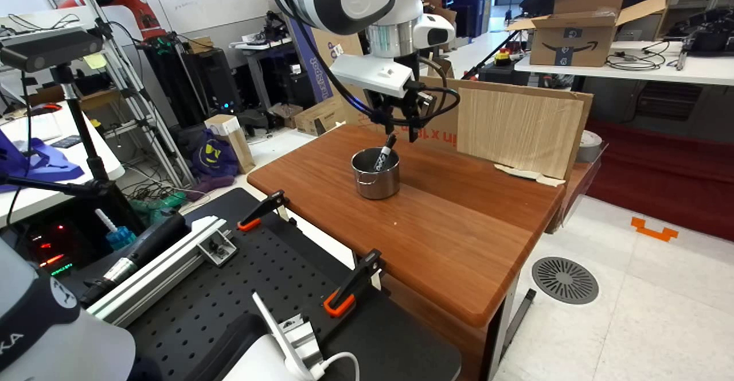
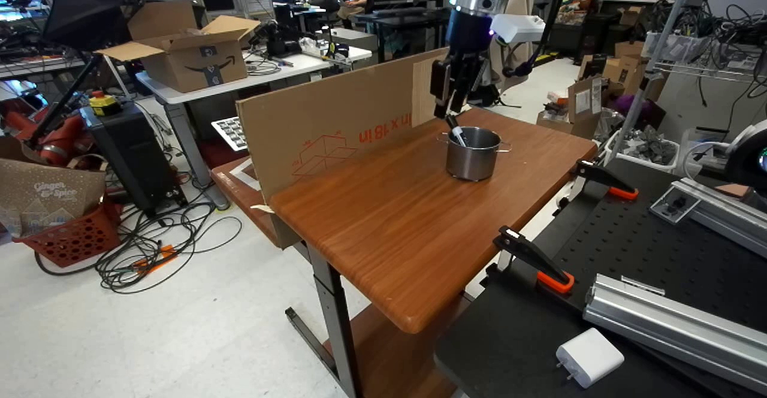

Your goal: Put the marker in the pot

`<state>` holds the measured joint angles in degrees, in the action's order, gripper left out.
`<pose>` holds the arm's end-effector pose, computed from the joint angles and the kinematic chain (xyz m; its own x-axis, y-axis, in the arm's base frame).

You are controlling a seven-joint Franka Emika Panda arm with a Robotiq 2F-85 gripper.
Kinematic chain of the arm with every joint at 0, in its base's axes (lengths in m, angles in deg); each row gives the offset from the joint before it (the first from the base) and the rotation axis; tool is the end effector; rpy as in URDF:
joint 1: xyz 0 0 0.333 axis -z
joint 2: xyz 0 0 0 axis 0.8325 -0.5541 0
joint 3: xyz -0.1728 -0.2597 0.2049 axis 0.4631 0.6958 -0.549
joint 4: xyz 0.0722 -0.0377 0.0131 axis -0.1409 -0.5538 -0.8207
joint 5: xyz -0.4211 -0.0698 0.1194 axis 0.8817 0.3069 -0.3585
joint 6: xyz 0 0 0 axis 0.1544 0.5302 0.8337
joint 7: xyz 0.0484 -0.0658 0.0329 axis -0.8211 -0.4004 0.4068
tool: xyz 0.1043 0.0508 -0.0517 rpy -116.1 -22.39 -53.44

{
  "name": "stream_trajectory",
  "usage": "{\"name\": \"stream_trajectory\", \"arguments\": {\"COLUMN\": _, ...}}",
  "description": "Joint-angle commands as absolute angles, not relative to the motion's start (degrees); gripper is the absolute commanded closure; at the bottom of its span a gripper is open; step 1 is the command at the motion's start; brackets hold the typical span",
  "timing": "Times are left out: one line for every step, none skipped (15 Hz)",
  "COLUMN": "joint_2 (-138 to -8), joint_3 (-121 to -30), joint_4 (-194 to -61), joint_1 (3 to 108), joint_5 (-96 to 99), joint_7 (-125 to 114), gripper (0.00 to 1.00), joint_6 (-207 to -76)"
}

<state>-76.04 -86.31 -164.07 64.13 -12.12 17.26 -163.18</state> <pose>0.6046 -0.0105 0.2177 0.9798 0.1202 0.1600 0.1360 -0.9865 -0.0915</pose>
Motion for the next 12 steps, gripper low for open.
{"name": "stream_trajectory", "arguments": {"joint_2": -76.5, "joint_3": -85.9, "joint_4": -163.4, "joint_1": 63.7, "joint_5": -11.5, "joint_7": 17.5, "gripper": 0.12, "joint_6": -163.2}}
{"name": "stream_trajectory", "arguments": {"joint_2": -76.5, "joint_3": -85.9, "joint_4": -163.4, "joint_1": 63.7, "joint_5": -11.5, "joint_7": 17.5, "gripper": 0.03, "joint_6": -163.1}}
{"name": "stream_trajectory", "arguments": {"joint_2": -76.4, "joint_3": -85.9, "joint_4": -163.3, "joint_1": 63.8, "joint_5": -11.5, "joint_7": 17.5, "gripper": 0.01, "joint_6": -163.0}}
{"name": "stream_trajectory", "arguments": {"joint_2": -76.4, "joint_3": -85.9, "joint_4": -163.3, "joint_1": 63.8, "joint_5": -11.6, "joint_7": 17.5, "gripper": 0.0, "joint_6": -162.9}}
{"name": "stream_trajectory", "arguments": {"joint_2": -76.1, "joint_3": -86.0, "joint_4": -163.3, "joint_1": 63.8, "joint_5": -11.7, "joint_7": 17.5, "gripper": 0.0, "joint_6": -162.6}}
{"name": "stream_trajectory", "arguments": {"joint_2": -75.6, "joint_3": -86.2, "joint_4": -163.5, "joint_1": 64.0, "joint_5": -12.0, "joint_7": 17.7, "gripper": 0.0, "joint_6": -162.5}}
{"name": "stream_trajectory", "arguments": {"joint_2": -74.8, "joint_3": -84.3, "joint_4": -163.8, "joint_1": 62.6, "joint_5": -9.3, "joint_7": 15.3, "gripper": 0.0, "joint_6": -161.6}}
{"name": "stream_trajectory", "arguments": {"joint_2": -74.3, "joint_3": -83.6, "joint_4": -163.8, "joint_1": 62.4, "joint_5": -7.6, "joint_7": 15.4, "gripper": 0.0, "joint_6": -160.0}}
{"name": "stream_trajectory", "arguments": {"joint_2": -75.7, "joint_3": -85.3, "joint_4": -163.6, "joint_1": 63.6, "joint_5": -10.3, "joint_7": 16.8, "gripper": 0.0, "joint_6": -162.5}}
{"name": "stream_trajectory", "arguments": {"joint_2": -75.4, "joint_3": -84.8, "joint_4": -163.6, "joint_1": 63.4, "joint_5": -9.5, "joint_7": 16.7, "gripper": 0.0, "joint_6": -161.8}}
{"name": "stream_trajectory", "arguments": {"joint_2": -75.2, "joint_3": -84.5, "joint_4": -163.6, "joint_1": 63.4, "joint_5": -9.1, "joint_7": 16.7, "gripper": 0.0, "joint_6": -161.4}}
{"name": "stream_trajectory", "arguments": {"joint_2": -75.1, "joint_3": -84.5, "joint_4": -163.6, "joint_1": 63.3, "joint_5": -9.0, "joint_7": 16.6, "gripper": 0.0, "joint_6": -161.3}}
